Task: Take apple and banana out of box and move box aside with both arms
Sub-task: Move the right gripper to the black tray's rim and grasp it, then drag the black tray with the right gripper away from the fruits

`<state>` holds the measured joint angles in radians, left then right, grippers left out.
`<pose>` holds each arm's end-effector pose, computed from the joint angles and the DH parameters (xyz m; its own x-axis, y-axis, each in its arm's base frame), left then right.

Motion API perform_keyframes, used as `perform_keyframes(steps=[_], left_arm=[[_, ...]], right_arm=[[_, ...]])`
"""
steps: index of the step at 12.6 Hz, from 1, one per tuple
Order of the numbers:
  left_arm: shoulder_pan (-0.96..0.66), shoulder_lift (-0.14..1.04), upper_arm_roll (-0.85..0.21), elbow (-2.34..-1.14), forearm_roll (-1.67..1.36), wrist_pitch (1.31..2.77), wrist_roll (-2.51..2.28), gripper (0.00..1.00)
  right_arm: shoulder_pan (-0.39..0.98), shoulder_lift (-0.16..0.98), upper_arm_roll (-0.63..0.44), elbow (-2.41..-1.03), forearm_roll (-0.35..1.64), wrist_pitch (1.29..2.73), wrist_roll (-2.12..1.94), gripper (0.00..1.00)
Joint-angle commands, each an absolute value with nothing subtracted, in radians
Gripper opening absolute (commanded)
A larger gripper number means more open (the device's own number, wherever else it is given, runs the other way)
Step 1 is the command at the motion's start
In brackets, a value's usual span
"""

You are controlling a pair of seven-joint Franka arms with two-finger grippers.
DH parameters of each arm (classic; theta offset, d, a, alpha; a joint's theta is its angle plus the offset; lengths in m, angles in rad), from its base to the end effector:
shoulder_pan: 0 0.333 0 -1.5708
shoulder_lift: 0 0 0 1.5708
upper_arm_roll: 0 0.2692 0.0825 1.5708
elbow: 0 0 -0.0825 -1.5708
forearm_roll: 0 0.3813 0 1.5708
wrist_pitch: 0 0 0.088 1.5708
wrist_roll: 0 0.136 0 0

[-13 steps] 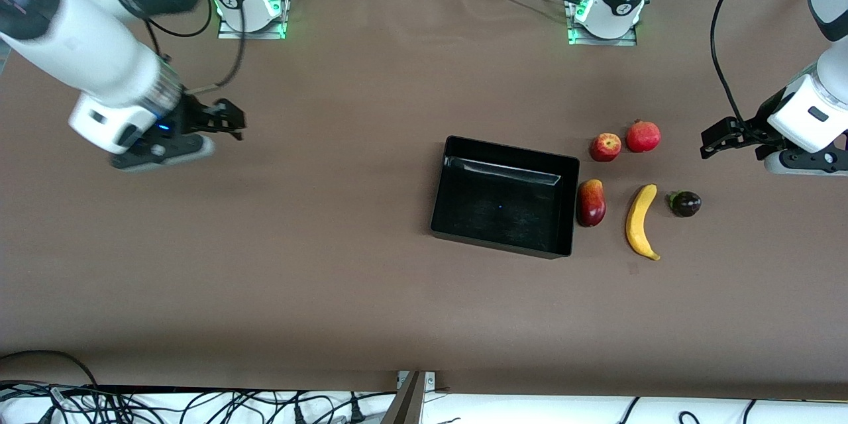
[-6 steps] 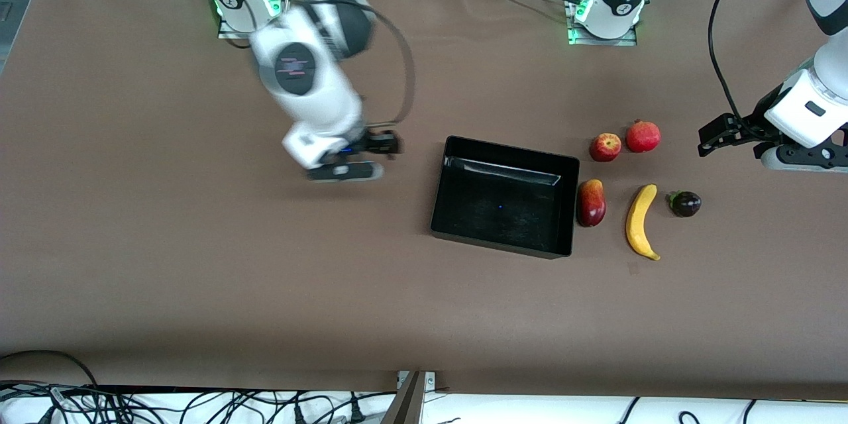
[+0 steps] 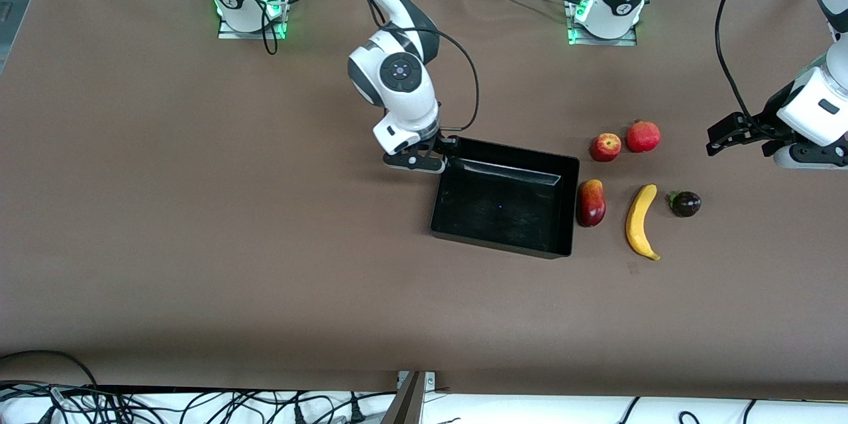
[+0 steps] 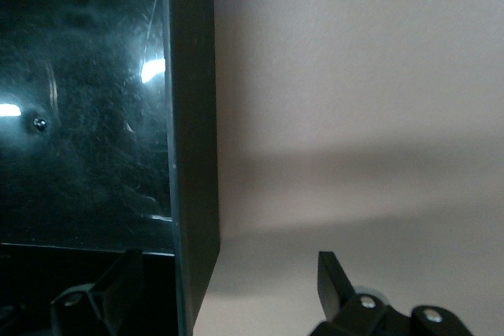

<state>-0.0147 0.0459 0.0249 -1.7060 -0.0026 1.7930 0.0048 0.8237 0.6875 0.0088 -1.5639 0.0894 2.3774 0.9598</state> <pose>0.5782 0.0054 0.4783 0.9991 0.0059 0.0411 0.0058 -1.0000 0.0012 0.4610 0.5098 0.1891 0.9818 -0.1898 0.0092 -0.1866 -0.9719 -0.1438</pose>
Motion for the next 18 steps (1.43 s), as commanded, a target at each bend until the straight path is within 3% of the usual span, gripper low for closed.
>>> perform_keyframes(steps=[1,5,11,16,18], left_arm=[[-0.026,0.023,0.034,-1.729,0.008,1.793,-0.011,1.00],[-0.023,0.026,0.041,-1.732,0.011,1.789,0.005,1.00],[-0.034,0.020,0.041,-1.727,0.009,1.789,-0.005,1.00],[-0.031,0.026,0.032,-1.709,0.009,1.787,-0.006,1.00],[-0.029,0.028,0.032,-1.704,0.009,1.786,-0.005,1.00]], right_arm=[[0.850,0.719,-0.008,-1.536,0.049,2.391,1.003,0.68],[0.847,0.724,-0.009,-1.536,0.041,2.391,0.989,0.01],[0.813,0.689,-0.054,-1.509,0.023,2.375,0.814,0.00],[0.646,0.528,-0.069,-1.532,0.035,2.124,0.501,0.00],[0.557,0.441,-0.095,-1.630,0.040,2.105,0.341,0.00]])
